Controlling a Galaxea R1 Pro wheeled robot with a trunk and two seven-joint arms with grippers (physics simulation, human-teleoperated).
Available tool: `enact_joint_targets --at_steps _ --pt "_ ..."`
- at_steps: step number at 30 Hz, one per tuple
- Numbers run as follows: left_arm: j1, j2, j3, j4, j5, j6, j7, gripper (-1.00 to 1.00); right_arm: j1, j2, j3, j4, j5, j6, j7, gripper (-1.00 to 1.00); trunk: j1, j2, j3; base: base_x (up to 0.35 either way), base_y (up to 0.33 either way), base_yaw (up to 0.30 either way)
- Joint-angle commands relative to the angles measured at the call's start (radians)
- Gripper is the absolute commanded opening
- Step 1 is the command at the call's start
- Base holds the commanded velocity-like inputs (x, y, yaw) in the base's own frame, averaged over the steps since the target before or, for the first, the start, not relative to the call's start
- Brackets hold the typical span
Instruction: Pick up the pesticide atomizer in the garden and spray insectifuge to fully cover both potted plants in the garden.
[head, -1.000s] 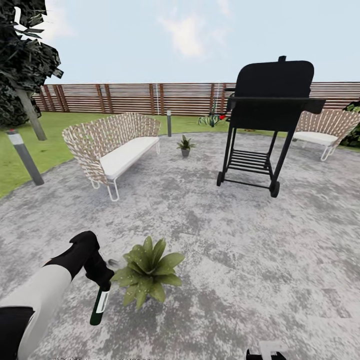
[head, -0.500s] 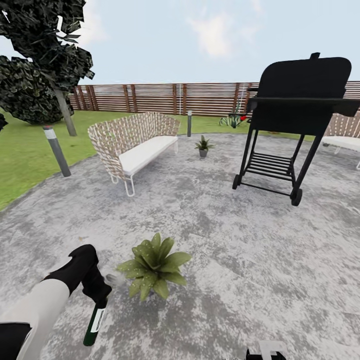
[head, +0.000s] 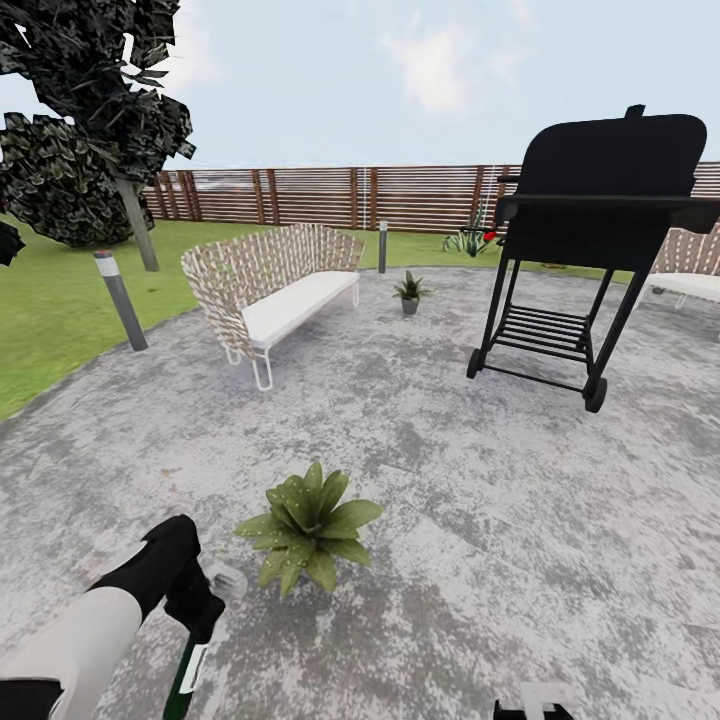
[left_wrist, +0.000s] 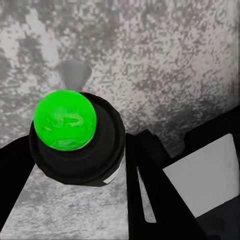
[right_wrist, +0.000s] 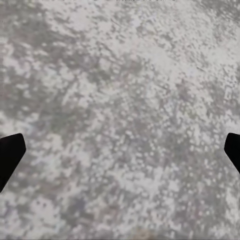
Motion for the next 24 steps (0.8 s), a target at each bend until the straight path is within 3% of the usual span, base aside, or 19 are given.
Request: enact_joint_targets --at_steps 1,3,4,5,9,16,24 --pt "0.009 0.0 -0.003 -0.001 0.012 0.007 0.024 -1.0 -0.001 0.004 0.008 0.0 -0.007 -0.003 -0.003 1.0 0.0 0.0 -0.001 0.0 0.0 0.0" --pt "0.03 0.0 0.014 -0.002 0.063 0.006 0.087 -1.0 -0.001 0.005 0.008 0.0 -0.007 -0.004 -0.003 1.0 0.0 0.0 -0.001 0.0 0.0 0.0" --pt "0.042 0.0 0.048 0.0 0.187 0.0 0.235 -1.0 -0.001 0.004 0.009 -0.001 -0.006 -0.003 0.082 1.0 0.0 0.0 -0.001 0.0 0.0 0.0" --pt "0.043 0.001 0.048 0.0 0.195 -0.003 0.243 -1.0 -0.001 0.002 0.009 -0.001 -0.005 -0.003 0.121 1.0 0.0 0.0 -0.001 0.0 0.0 0.0" --pt "0.044 0.003 0.05 -0.001 0.208 -0.011 0.254 -1.0 -0.001 -0.004 0.004 -0.003 -0.006 -0.005 0.204 1.0 0.0 0.0 -0.001 0.0 0.0 0.0" --pt "0.044 0.005 0.05 -0.012 0.211 -0.014 0.256 -1.0 -0.001 -0.005 0.002 -0.004 -0.009 -0.005 0.206 1.0 0.0 0.0 -0.005 0.014 -0.019 0.097" --pt "0.044 0.0 0.051 -0.016 0.211 -0.014 0.257 -1.0 -0.001 -0.004 0.003 -0.004 -0.009 -0.005 0.2 1.0 0.0 0.0 -0.016 0.081 -0.228 0.11"
